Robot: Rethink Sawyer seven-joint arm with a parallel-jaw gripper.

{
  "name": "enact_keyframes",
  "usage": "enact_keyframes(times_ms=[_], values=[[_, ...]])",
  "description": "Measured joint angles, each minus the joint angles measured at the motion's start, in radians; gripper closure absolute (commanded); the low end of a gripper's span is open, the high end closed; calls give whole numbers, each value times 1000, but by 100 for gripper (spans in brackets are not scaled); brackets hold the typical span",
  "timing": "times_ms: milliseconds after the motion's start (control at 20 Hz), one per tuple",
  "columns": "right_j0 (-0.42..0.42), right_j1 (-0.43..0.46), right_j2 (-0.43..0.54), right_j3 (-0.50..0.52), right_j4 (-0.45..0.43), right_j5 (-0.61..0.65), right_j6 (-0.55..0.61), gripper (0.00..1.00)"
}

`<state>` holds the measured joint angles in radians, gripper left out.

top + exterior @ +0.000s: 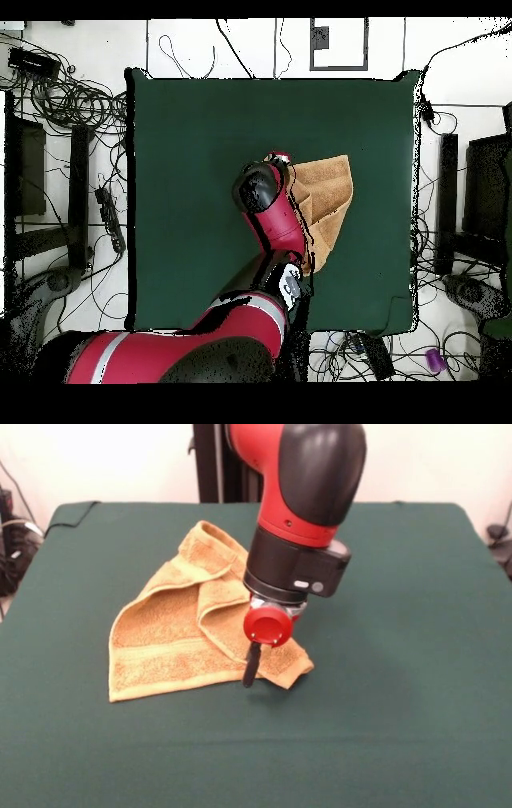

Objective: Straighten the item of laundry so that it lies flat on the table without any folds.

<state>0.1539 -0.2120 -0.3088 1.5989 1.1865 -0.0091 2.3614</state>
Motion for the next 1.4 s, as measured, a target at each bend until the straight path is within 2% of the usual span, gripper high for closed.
enact_keyframes(times_ms=[950,1150,1400], values=[[10,0,-18,0,-7,26,0,0],[29,-27,-45,19,-55,116,0,0],[41,-132,-63,93,-148,283,0,0]])
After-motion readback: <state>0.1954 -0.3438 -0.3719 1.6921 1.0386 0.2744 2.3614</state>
